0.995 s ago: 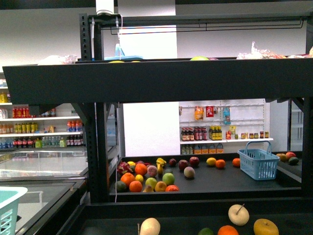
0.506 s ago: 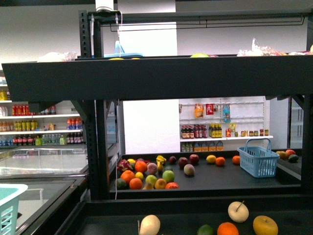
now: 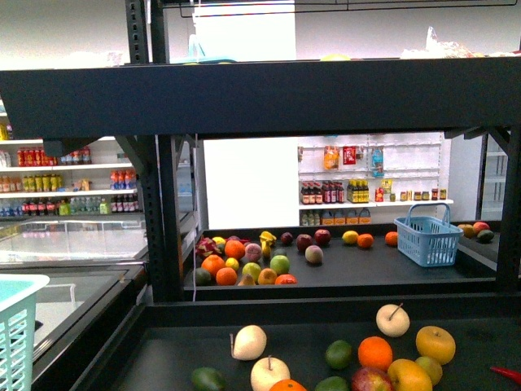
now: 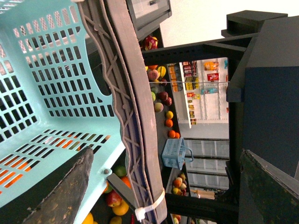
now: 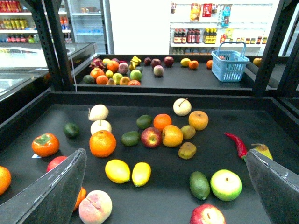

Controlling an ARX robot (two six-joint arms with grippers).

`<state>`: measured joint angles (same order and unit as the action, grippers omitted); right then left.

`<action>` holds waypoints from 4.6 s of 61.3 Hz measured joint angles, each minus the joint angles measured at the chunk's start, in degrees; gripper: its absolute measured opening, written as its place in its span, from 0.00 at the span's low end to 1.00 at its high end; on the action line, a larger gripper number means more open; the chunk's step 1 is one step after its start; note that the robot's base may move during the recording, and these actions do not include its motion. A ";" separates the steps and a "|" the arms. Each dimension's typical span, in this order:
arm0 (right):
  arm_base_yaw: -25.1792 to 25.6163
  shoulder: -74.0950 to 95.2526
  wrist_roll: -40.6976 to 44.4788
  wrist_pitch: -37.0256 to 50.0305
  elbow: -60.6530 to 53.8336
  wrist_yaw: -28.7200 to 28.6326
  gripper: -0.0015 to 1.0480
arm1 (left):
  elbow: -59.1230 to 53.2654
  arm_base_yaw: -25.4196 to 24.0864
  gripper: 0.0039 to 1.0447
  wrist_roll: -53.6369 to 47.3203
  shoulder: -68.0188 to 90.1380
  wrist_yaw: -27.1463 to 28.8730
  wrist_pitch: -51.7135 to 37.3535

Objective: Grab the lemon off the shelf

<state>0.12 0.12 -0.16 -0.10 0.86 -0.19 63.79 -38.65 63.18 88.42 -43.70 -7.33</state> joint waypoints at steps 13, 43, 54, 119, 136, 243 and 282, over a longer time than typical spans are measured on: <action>0.00 0.00 0.00 0.00 0.00 0.00 0.98 | 3.63 4.28 0.93 3.10 5.81 0.17 -4.22; 0.00 0.00 0.00 0.00 0.00 0.00 0.98 | 9.31 8.07 0.83 2.89 10.93 4.37 -2.86; 0.00 0.00 0.00 0.00 0.02 0.00 0.98 | 9.29 8.04 0.52 2.08 11.82 4.76 -1.73; 0.00 0.00 0.00 0.00 0.02 0.00 0.98 | 1.75 30.82 0.06 -20.52 -2.93 -7.06 0.55; 0.00 0.00 0.02 0.00 0.00 0.00 0.98 | 3.41 43.30 0.06 -21.57 1.79 -5.42 -1.44; 8.90 101.88 -6.45 10.97 42.58 -6.71 0.98 | 13.38 56.43 0.06 -16.70 20.39 2.80 -11.06; -0.76 141.09 -9.57 3.87 81.64 -4.63 0.98 | 13.38 56.43 0.06 -16.79 20.46 2.84 -11.04</action>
<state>-0.64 141.21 -9.74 3.77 82.50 -4.82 77.17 17.78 46.39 108.88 -40.86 -18.37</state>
